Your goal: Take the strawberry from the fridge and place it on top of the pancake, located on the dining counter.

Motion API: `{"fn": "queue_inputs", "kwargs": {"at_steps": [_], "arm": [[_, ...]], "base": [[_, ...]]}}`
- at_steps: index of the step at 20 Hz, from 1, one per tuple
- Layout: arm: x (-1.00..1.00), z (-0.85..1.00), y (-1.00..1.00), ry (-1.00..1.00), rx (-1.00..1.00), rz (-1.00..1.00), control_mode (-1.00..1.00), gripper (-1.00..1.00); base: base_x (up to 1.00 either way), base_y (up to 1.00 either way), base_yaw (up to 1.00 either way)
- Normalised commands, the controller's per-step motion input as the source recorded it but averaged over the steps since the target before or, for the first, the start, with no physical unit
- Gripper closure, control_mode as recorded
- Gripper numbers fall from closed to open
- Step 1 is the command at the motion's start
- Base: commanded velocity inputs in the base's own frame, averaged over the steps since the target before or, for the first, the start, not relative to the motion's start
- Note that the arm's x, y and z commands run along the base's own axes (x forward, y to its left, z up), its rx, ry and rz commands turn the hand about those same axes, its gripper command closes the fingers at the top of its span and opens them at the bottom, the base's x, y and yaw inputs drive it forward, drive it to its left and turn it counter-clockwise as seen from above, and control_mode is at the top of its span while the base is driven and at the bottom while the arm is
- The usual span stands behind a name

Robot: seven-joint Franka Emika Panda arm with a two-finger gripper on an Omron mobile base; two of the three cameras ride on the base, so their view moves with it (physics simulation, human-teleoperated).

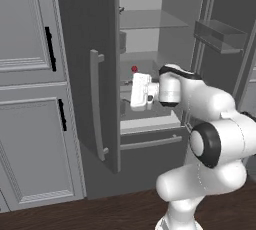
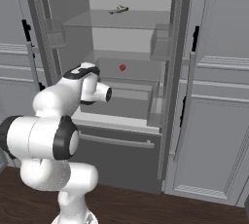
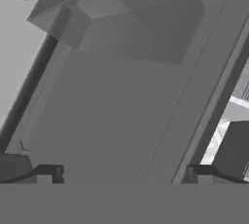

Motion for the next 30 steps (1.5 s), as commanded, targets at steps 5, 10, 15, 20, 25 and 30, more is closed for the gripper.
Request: {"fn": "queue_inputs", "kwargs": {"at_steps": [5, 10, 15, 20, 25, 30], "arm": [[0.06, 0.01, 0.58, 0.18, 0.0, 0.19, -1.0, -1.0], [0.0, 0.0, 0.88, 0.17, -0.01, 0.16, -1.0, -1.0], [-0.08, 0.0, 0.91, 0.1, -0.01, 0.14, -1.0, -1.0], [-0.08, 0.0, 0.87, 0.11, 0.0, 0.12, -1.0, -1.0], [-0.03, 0.0, 0.78, 0.11, -0.03, 0.08, -1.0, -1.0], [-0.03, 0.0, 0.16, 0.04, -0.05, 0.01, -1.0, -1.0]], "base": [[0.0, 0.0, 0.0], [0.0, 0.0, 0.0], [0.0, 0.0, 0.0], [0.0, 0.0, 0.0], [0.0, 0.0, 0.0], [0.0, 0.0, 0.0]]}}
